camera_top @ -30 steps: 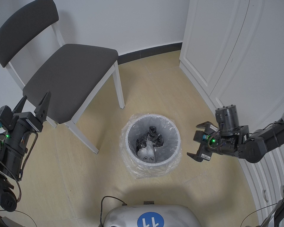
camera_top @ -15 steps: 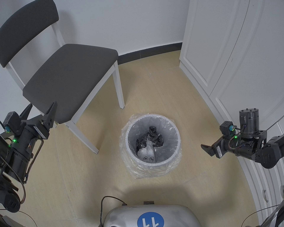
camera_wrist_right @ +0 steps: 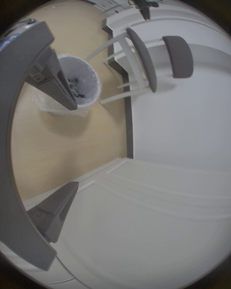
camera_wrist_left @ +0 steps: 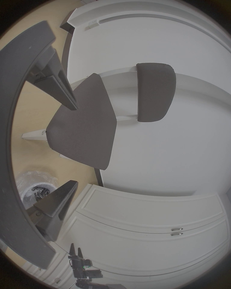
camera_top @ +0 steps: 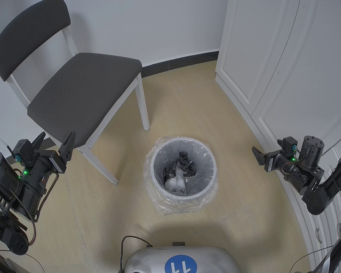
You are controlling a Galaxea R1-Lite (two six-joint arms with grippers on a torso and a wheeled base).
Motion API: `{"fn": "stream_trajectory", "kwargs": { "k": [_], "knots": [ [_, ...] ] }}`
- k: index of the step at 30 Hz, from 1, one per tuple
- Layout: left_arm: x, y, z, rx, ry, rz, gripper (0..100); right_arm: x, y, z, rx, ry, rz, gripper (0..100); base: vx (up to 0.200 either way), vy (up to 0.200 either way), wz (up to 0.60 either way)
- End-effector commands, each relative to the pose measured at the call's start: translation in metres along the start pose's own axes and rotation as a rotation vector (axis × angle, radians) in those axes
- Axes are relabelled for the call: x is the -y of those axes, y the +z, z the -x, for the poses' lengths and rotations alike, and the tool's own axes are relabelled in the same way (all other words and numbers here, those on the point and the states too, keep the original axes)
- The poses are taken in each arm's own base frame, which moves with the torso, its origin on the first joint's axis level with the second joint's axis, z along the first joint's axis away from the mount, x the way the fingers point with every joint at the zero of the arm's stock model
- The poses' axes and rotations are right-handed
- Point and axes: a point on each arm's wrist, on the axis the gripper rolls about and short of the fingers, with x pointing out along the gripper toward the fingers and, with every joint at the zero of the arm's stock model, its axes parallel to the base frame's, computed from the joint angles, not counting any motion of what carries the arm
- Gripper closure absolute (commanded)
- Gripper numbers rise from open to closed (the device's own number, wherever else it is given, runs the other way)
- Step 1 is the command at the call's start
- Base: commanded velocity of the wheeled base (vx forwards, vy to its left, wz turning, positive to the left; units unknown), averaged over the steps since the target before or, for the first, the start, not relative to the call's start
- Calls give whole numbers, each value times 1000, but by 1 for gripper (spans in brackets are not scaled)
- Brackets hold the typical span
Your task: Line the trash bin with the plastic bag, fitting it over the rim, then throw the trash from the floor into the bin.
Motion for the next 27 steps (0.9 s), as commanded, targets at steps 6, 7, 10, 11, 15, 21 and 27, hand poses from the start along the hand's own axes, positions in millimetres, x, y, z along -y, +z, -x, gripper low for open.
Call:
{"fn": "stream_trajectory", "kwargs": {
  "k": [6, 7, 10, 11, 15, 21, 27],
  "knots": [
    [-4, 2, -2, 9, 28, -11, 0, 29, -70, -40, -40, -244, -94, 0, 0, 0, 0],
    [-4, 2, -2, 9, 28, -11, 0, 29, -71, -40, -40, -247, -94, 0, 0, 0, 0],
    [-11, 8, -4, 42, 67, -35, 0, 28, -64, -45, -8, -315, -138, 0, 0, 0, 0],
    [-14, 11, -6, 54, 82, -41, 0, 28, -61, -46, 5, -330, -146, 0, 0, 0, 0],
    [-19, 20, -6, 96, 108, -42, 0, 28, -44, -50, 69, -384, -164, 0, 0, 0, 0],
    [-21, 38, 10, 171, 113, -27, 0, 19, -15, -39, 150, -365, -185, 0, 0, 0, 0],
    [-22, 45, 23, 204, 113, -21, 0, 7, 10, -21, 214, -314, -204, 0, 0, 0, 0]
  ]
}}
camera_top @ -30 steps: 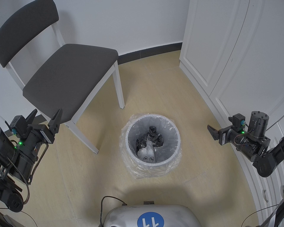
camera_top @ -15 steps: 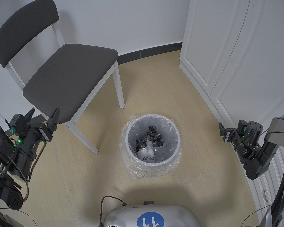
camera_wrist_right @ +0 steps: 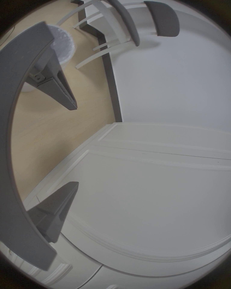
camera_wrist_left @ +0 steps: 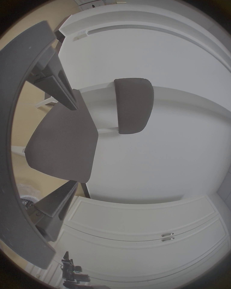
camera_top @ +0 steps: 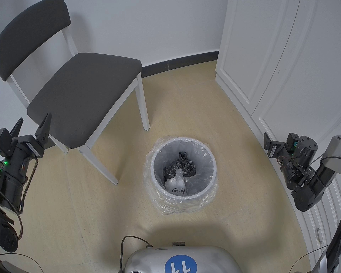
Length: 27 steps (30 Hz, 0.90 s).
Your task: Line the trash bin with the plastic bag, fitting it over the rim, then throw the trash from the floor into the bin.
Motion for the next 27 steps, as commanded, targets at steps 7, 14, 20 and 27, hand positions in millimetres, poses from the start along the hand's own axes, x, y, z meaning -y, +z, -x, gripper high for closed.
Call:
{"fn": "stream_trajectory", "kwargs": {
  "k": [7, 14, 20, 27],
  "knots": [
    [-6, 28, 24, 118, 3, 20, 0, -6, 39, 51, 65, 109, -44, 0, 0, 0, 0],
    [-8, 37, 31, 155, 7, -7, 0, 1, 62, 72, 121, 129, -61, 0, 0, 0, 0],
    [-9, 41, 34, 175, 8, -6, 0, 7, 80, 82, 184, 149, -59, 0, 0, 0, 0],
    [-11, 51, 40, 191, 11, -27, 0, 15, 96, 95, 240, 143, -22, 0, 0, 0, 0]
  ]
}}
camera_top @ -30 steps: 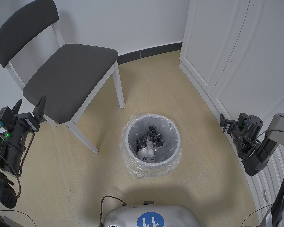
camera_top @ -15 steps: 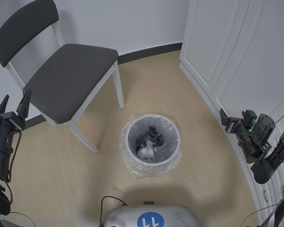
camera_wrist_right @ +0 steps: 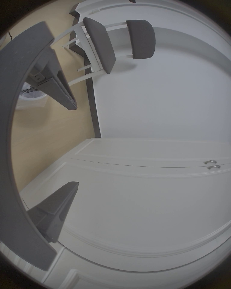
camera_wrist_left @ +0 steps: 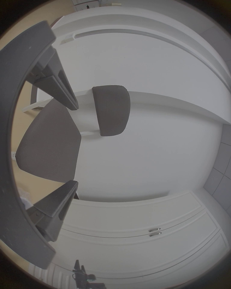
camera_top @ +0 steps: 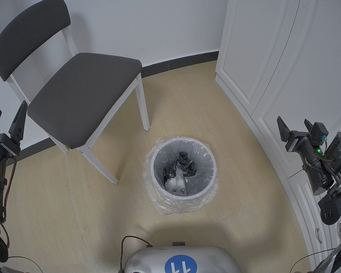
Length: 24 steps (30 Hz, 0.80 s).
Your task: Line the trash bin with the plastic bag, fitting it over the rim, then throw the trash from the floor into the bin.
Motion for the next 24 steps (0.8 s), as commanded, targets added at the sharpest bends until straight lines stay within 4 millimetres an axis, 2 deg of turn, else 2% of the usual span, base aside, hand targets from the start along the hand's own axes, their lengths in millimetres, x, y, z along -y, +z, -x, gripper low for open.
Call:
{"fn": "stream_trajectory", "kwargs": {
  "k": [1, 9, 14, 24],
  "knots": [
    [-3, 14, 7, 34, 4, 1, 0, 7, 20, 11, 72, -6, -7, 0, 0, 0, 0],
    [-9, 25, 29, -51, -4, -16, 0, 14, 17, 29, 44, -3, 13, 0, 0, 0, 0],
    [-13, 35, 41, -57, -5, -18, 0, 18, 23, 38, 61, -9, 8, 0, 0, 0, 0],
    [-20, 46, 72, -61, -6, -19, 0, 32, 39, 68, 118, -21, 8, 0, 0, 0, 0]
  ]
}}
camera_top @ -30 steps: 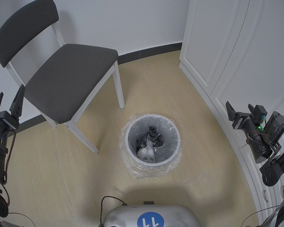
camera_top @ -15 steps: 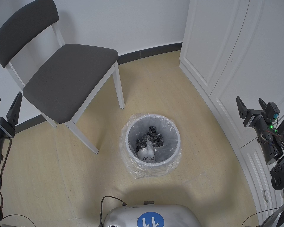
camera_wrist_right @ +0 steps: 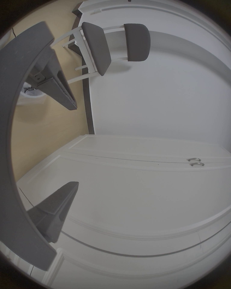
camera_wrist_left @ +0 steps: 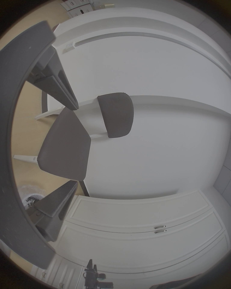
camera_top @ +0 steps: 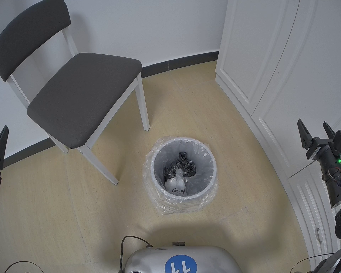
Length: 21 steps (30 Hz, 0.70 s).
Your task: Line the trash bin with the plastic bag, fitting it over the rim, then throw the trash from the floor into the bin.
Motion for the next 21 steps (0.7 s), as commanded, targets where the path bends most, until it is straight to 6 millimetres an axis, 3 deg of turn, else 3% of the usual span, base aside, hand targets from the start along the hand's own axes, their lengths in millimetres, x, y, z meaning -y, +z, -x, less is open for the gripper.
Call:
{"fn": "stream_trajectory", "kwargs": {
  "k": [1, 8, 18, 21],
  "knots": [
    [-5, 12, 19, 70, 6, 15, 0, 9, 13, 17, 55, -7, -19, 0, 0, 0, 0],
    [-10, 15, 40, 81, 8, 18, 0, 21, 18, 42, 78, -15, -29, 0, 0, 0, 0],
    [-20, 42, 70, 128, 14, 29, 0, 44, 40, 76, 172, -87, -51, 0, 0, 0, 0],
    [-24, 49, 84, 131, 17, 29, 0, 54, 44, 95, 170, -113, -34, 0, 0, 0, 0]
  ]
}}
